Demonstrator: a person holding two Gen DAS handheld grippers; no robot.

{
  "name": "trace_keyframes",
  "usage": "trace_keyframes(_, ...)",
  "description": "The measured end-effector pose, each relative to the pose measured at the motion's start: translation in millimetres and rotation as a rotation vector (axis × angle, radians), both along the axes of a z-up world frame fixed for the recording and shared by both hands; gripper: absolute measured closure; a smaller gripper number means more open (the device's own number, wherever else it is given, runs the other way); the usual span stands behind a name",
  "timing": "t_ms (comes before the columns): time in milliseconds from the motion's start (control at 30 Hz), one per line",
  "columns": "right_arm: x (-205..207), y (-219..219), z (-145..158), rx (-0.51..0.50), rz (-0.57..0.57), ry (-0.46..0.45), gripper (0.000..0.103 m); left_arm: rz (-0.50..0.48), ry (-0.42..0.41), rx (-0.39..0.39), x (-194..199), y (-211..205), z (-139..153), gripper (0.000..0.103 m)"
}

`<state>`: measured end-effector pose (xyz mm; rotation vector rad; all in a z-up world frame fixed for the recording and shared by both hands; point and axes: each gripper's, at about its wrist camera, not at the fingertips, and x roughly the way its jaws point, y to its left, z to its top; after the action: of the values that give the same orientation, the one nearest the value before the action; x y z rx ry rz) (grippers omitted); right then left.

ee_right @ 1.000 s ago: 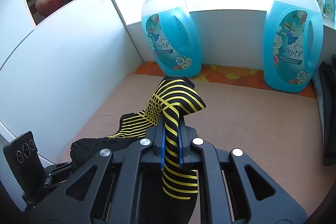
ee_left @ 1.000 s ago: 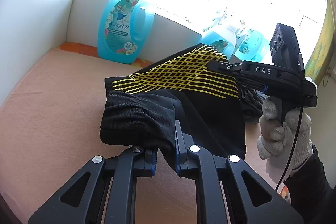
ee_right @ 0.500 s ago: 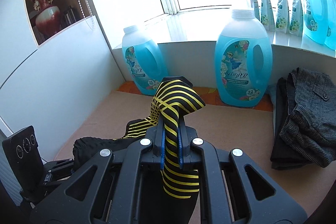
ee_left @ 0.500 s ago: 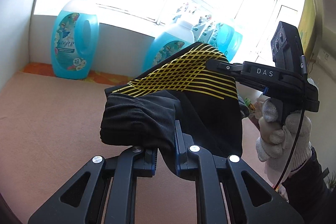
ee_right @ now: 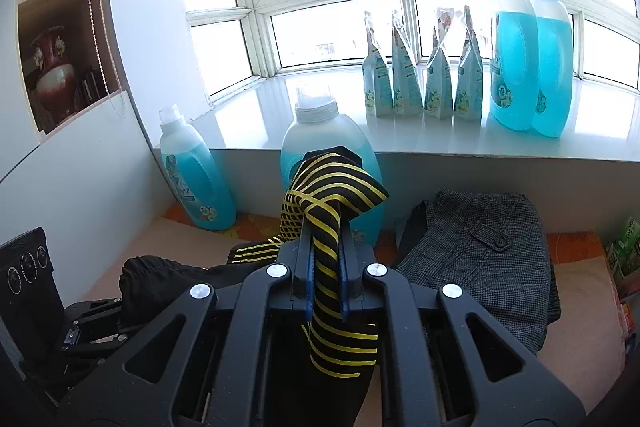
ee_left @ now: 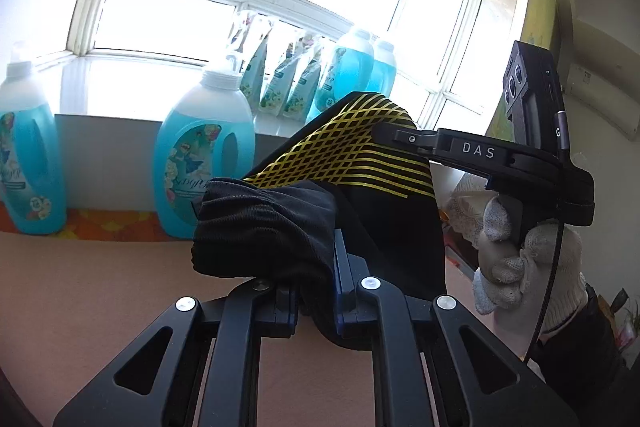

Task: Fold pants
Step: 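Lift the folded pants with both grippers and carry them toward the clothes stack, then lower the pants onto the stack of folded clothes and open both grippers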

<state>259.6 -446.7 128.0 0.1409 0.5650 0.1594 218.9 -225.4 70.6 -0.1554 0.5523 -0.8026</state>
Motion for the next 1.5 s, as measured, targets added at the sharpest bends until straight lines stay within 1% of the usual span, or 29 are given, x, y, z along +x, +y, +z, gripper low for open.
trace_keyframes(200, 34, -59, 13, -0.036, -0.042, -0.004, 0.093, -0.042, -0.042, 0.002, 27, -56, 10, 0.092)
trace_keyframes(300, 56, -83, 13, -0.068, -0.063, 0.013, 0.093, -0.046, -0.058, 0.001, 43, -80, 8, 0.092)
trace_keyframes(400, 78, -104, 8, -0.129, -0.083, 0.036, 0.093, -0.061, -0.049, -0.003, 56, -101, -1, 0.092)
trace_keyframes(467, 91, -118, 0, -0.179, -0.094, 0.060, 0.093, -0.079, -0.039, -0.001, 60, -116, -10, 0.092)
trace_keyframes(533, 106, -134, -13, -0.193, -0.100, 0.103, 0.093, -0.099, -0.009, 0.009, 64, -132, -27, 0.092)
trace_keyframes(667, 137, -163, -62, -0.236, -0.201, 0.210, 0.093, -0.133, 0.102, 0.077, 75, -159, -75, 0.092)
trace_keyframes(700, 142, -169, -75, -0.245, -0.225, 0.237, 0.091, -0.147, 0.132, 0.088, 78, -163, -84, 0.092)
trace_keyframes(733, 146, -176, -86, -0.256, -0.250, 0.259, 0.084, -0.150, 0.146, 0.097, 78, -165, -91, 0.092)
trace_keyframes(767, 148, -181, -95, -0.276, -0.284, 0.277, 0.075, -0.149, 0.144, 0.104, 76, -165, -95, 0.091)
trace_keyframes(833, 149, -194, -107, -0.285, -0.333, 0.291, 0.072, -0.155, 0.130, 0.131, 71, -164, -99, 0.089)
trace_keyframes(900, 147, -207, -114, -0.267, -0.374, 0.301, 0.070, -0.167, 0.140, 0.156, 68, -161, -101, 0.085)
trace_keyframes(933, 145, -212, -116, -0.264, -0.398, 0.308, 0.064, -0.167, 0.149, 0.168, 67, -159, -101, 0.079)
trace_keyframes(967, 142, -216, -117, -0.257, -0.412, 0.308, 0.061, -0.166, 0.155, 0.170, 65, -155, -102, 0.075)
trace_keyframes(1000, 138, -218, -117, -0.248, -0.415, 0.304, 0.061, -0.166, 0.156, 0.175, 63, -150, -102, 0.074)
trace_keyframes(1033, 135, -218, -115, -0.242, -0.417, 0.296, 0.061, -0.156, 0.157, 0.181, 64, -147, -102, 0.067)
trace_keyframes(1067, 130, -217, -114, -0.241, -0.420, 0.288, 0.061, -0.148, 0.165, 0.183, 65, -141, -101, 0.055)
trace_keyframes(1100, 124, -216, -111, -0.242, -0.419, 0.278, 0.060, -0.144, 0.170, 0.178, 66, -134, -100, 0.054)
trace_keyframes(1167, 111, -211, -105, -0.243, -0.414, 0.245, 0.054, -0.124, 0.160, 0.161, 65, -118, -94, 0.054)
trace_keyframes(1200, 104, -208, -101, -0.238, -0.416, 0.228, 0.053, -0.111, 0.148, 0.151, 64, -111, -90, 0.054)
trace_keyframes(1267, 87, -201, -94, -0.183, -0.398, 0.187, 0.053, -0.095, 0.144, 0.118, 68, -98, -81, 0.054)
trace_keyframes(1333, 73, -186, -92, -0.118, -0.329, 0.165, 0.053, -0.083, 0.169, 0.085, 81, -94, -74, 0.054)
trace_keyframes(1367, 68, -175, -92, -0.106, -0.292, 0.164, 0.053, -0.077, 0.182, 0.069, 87, -92, -72, 0.054)
trace_keyframes(1433, 58, -150, -97, -0.118, -0.216, 0.166, 0.053, -0.071, 0.197, 0.053, 101, -95, -67, 0.054)
trace_keyframes(1500, 50, -131, -105, -0.147, -0.187, 0.176, 0.053, -0.058, 0.195, 0.073, 117, -104, -66, 0.054)
